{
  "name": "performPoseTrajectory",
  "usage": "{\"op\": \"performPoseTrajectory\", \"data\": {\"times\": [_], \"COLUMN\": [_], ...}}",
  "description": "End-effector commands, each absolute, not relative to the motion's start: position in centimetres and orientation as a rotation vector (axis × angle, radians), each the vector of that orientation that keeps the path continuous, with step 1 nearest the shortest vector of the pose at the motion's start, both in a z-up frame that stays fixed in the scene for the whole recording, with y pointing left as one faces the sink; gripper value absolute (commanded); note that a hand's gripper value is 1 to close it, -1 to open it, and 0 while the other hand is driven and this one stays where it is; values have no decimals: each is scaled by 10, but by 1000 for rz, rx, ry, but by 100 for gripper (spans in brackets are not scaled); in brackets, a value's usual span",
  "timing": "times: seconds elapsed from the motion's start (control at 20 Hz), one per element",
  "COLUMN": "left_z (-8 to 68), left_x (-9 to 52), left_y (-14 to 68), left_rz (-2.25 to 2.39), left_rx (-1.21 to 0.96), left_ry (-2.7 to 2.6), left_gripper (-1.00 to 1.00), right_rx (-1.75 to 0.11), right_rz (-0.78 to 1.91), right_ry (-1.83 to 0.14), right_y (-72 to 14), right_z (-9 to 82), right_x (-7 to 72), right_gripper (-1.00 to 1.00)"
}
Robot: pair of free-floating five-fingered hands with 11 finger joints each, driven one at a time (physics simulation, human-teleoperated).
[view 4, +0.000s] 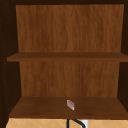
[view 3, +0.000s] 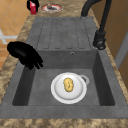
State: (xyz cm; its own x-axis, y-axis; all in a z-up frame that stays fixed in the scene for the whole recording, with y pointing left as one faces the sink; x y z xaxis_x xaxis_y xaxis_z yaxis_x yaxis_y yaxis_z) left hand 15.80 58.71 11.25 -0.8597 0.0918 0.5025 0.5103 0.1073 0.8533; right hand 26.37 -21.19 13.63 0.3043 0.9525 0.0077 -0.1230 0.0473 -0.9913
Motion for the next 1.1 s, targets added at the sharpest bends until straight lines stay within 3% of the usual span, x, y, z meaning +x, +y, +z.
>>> {"op": "performPoseTrajectory", "data": {"times": [0.0, 1.05], "left_z": [113, 193], "left_x": [149, 115], "left_y": [587, 562], "left_rz": [-1841, -1897], "left_rx": [-577, -458], "left_ry": [-2092, -2111], "left_gripper": [100, 100], "right_rx": [-1225, -1225], "right_rz": [1020, 1020], "right_ry": [-903, -903], "right_y": [-212, -212], "right_z": [136, 136], "right_x": [264, 264], "right_gripper": [0, 0]}}
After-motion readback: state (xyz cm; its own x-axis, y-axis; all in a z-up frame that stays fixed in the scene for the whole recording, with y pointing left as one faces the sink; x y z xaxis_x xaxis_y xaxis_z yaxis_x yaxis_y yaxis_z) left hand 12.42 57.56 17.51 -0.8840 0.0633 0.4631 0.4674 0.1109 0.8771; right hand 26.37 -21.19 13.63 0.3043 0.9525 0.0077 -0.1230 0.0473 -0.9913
